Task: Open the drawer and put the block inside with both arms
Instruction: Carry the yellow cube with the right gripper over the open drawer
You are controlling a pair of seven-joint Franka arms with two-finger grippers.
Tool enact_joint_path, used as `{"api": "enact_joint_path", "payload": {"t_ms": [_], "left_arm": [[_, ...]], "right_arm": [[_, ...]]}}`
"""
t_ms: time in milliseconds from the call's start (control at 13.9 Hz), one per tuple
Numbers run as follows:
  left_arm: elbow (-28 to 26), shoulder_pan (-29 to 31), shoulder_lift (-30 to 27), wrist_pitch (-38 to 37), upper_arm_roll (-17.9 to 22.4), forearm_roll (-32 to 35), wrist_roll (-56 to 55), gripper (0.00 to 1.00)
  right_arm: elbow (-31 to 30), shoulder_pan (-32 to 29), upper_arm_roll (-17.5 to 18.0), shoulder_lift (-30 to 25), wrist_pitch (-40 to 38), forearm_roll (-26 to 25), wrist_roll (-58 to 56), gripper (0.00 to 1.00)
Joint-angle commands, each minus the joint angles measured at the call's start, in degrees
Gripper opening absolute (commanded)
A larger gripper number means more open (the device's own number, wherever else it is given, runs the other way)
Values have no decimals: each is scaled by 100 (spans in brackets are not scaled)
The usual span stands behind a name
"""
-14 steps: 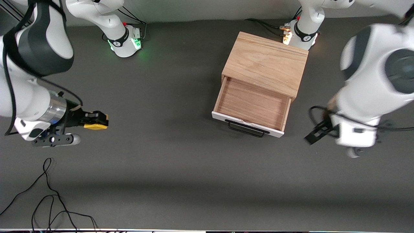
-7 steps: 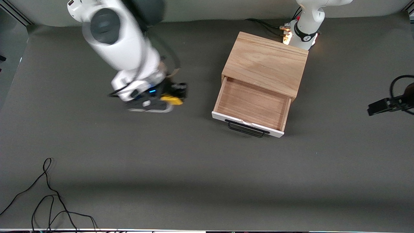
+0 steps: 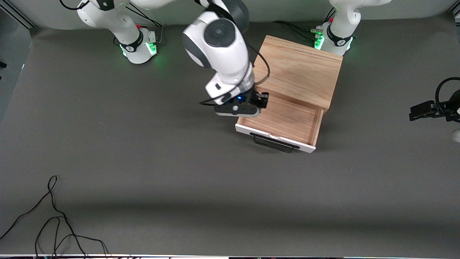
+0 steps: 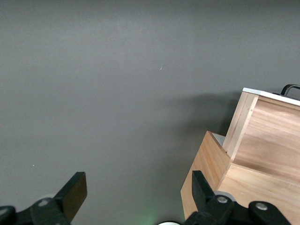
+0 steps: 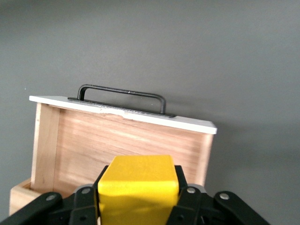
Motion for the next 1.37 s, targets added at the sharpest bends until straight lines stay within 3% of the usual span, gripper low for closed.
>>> {"api": "enact_joint_path", "payload": {"t_ms": [0,216,503,719,1078,1150,1222,1293], "left_arm": [[-446,66,-296,219,-4,-61,177,100],[-1576,48,-989,1026,-4,-61,169,100],[-1659,-57,-1017,1107,-39,-52,46,100],[-1686,-119,-1061,1169,-47,-52,-24,100],[-1686,31,-1053,1125,-338,-43,-95,100],[-1677,13,-1053,1125,-329,-43,-95,100],[-1668,4,-1053,1099,-320,-43,-78,100],[-1668,4,-1061,1073,-320,-43,-78,100]], "right_arm": [[290,135,-11,523,443,79,661,21],[246,284,-11,822,577,70,1049,20],[185,433,-11,1078,638,35,1410,21],[53,504,-11,1087,665,-9,1428,31],[-35,609,-19,1122,682,-18,1436,35],[-44,653,-19,1122,691,-18,1437,44],[-44,653,-28,1122,691,-18,1437,74],[-44,671,-28,1122,717,-61,1437,93]]}}
